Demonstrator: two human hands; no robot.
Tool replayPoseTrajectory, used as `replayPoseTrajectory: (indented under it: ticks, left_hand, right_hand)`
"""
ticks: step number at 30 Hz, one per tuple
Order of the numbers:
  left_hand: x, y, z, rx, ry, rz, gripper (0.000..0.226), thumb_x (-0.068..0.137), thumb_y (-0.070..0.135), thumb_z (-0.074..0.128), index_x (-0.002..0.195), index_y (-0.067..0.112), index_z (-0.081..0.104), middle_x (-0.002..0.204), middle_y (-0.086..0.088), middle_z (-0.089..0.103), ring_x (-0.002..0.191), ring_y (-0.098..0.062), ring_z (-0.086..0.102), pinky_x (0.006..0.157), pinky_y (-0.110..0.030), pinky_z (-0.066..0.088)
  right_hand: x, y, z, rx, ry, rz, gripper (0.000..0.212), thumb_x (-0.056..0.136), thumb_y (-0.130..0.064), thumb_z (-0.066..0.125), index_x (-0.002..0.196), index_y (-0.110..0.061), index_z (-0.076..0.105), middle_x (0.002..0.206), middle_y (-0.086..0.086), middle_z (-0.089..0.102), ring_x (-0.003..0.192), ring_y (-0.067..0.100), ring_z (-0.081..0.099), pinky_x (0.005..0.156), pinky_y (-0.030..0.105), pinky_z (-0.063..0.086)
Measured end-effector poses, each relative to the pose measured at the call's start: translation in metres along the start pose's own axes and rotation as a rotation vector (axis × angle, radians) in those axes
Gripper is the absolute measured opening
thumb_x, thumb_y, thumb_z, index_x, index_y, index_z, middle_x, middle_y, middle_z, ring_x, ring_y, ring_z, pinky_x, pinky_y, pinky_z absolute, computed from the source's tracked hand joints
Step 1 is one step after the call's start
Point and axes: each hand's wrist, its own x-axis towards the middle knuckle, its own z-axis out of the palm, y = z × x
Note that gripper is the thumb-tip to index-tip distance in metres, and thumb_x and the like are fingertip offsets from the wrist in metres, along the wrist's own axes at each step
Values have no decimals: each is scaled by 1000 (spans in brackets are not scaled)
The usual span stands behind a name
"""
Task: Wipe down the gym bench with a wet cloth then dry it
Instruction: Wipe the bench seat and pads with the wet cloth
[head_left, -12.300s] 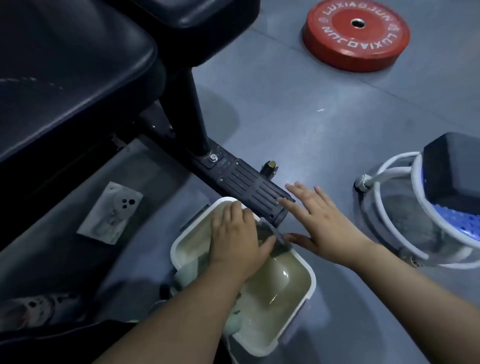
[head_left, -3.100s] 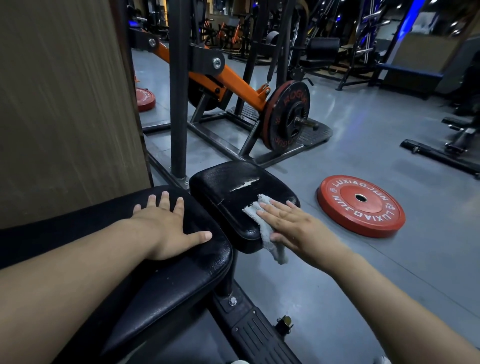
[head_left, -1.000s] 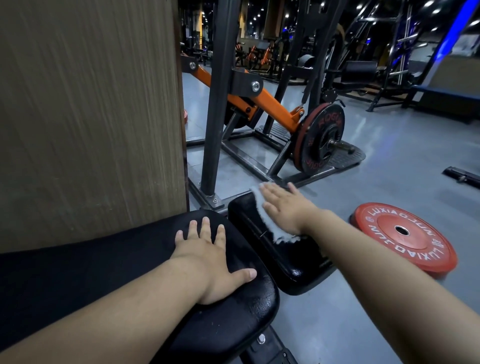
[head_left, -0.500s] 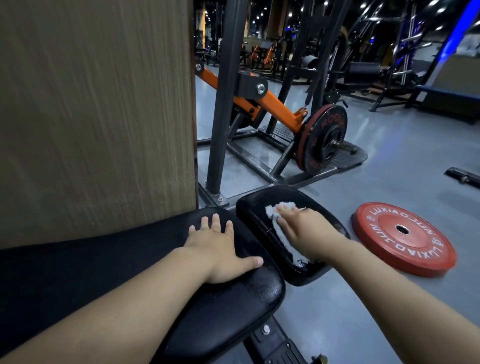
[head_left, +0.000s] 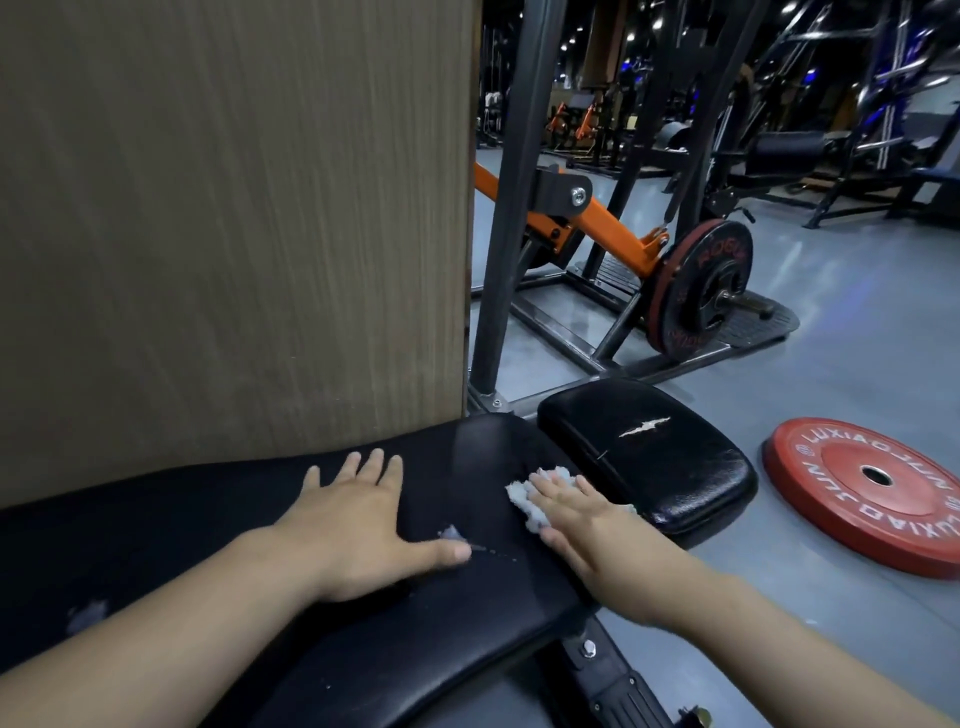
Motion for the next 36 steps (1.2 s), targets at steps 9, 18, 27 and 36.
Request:
replayPoseTrajectory:
  ticks: [9, 18, 27, 36]
  left_hand:
    - [5, -17, 12, 109, -176, 33, 159, 38, 102, 51, 152, 18, -23, 159, -6, -29, 149, -25, -21, 123, -44, -1]
    - [9, -15, 19, 147, -151, 22, 159, 39, 102, 51, 152, 16, -23, 159, -8, -29, 149, -27, -20, 123, -45, 0]
    - [5, -11, 13, 142, -175, 4, 158, 41, 100, 53, 153, 16, -21, 160, -7, -26, 150, -28, -17, 123, -45, 1]
    - [-7, -15, 16, 64, -86, 22, 156, 43, 99, 54, 155, 14, -12, 163, -7, -18, 151, -27, -12, 122, -49, 0]
  right_hand:
    - [24, -12, -5, 92, -151, 132, 55, 107, -40, 19, 157, -24, 4, 163, -12, -7, 147, 0, -15, 112, 14, -15]
    - [143, -2, -2, -43, -163, 244, 58, 106, -40, 13, 158, -16, 6, 166, 3, -1, 152, 17, -5, 120, 33, -3]
    - [73, -19, 3, -39, -144, 223, 59, 105, -41, 16, 158, -18, 1, 165, -2, -7, 151, 11, -10, 122, 30, -4]
    - [-26, -78, 25, -12, -82, 198, 89, 77, -56, -11, 157, -18, -2, 164, -3, -11, 149, 9, -17, 120, 25, -12]
